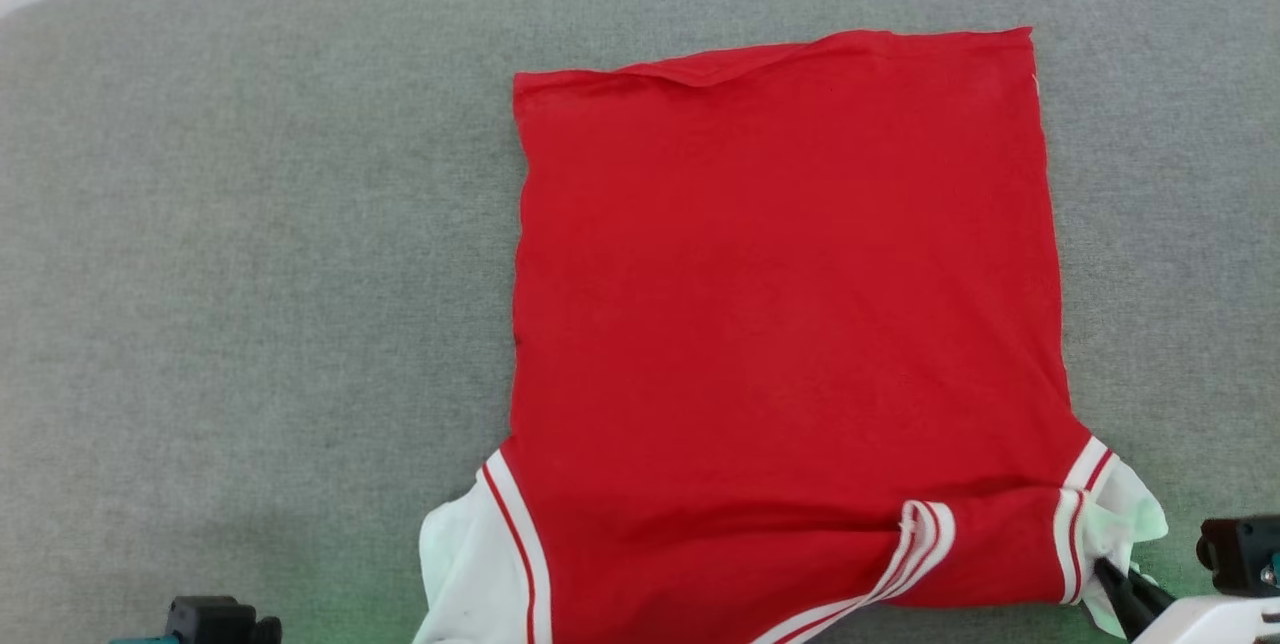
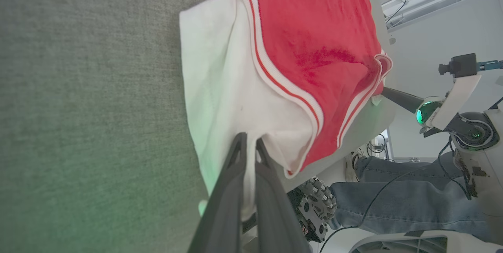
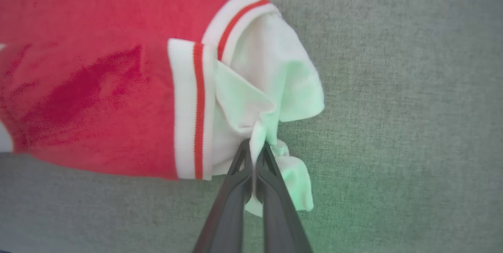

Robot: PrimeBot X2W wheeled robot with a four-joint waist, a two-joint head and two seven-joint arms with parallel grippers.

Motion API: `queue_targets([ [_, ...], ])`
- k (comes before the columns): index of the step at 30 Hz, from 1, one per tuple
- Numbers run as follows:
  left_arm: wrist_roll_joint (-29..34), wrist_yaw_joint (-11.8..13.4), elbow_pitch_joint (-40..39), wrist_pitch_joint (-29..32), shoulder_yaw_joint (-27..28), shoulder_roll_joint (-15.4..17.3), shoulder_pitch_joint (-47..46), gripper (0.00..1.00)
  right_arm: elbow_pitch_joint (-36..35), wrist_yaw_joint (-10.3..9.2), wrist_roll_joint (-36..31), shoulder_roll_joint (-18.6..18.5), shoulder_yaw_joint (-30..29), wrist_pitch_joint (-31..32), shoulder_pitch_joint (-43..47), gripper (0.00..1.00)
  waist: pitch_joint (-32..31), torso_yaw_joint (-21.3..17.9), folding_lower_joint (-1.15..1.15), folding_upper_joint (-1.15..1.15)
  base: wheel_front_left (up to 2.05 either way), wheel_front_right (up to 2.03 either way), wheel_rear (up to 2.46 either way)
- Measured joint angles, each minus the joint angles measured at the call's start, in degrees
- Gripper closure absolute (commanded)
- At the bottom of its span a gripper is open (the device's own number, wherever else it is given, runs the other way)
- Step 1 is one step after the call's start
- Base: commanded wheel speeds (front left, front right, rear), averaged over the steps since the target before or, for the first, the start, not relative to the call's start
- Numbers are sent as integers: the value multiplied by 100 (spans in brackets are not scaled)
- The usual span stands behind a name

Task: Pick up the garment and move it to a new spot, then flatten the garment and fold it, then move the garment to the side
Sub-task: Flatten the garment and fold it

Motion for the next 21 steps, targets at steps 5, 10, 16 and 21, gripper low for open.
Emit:
queue_targets([
  [5, 54, 0, 277, -25, -137, -35, -94, 100, -222, -1, 71, 53, 57, -172, -166, 0, -22, -68, 0, 0, 0, 0, 0],
  [10, 53, 0, 307, -35, -166, -118, -120, 100, -964, -1, 187, 89, -16, 143, -272, 0, -41, -168, 0, 0, 0, 0, 0],
  [16, 198, 0, 132, -49, -21, -90, -122, 100, -1723, -1, 374, -165, -399, 1261, -1171, 0, 24, -204, 0, 0, 0, 0, 0],
  [21, 386, 0, -93, -49, 88, -53, -237, 100, -1212, -1, 246, 130, -544, 2262, -3131, 0, 199, -125, 0, 0, 0, 0, 0],
])
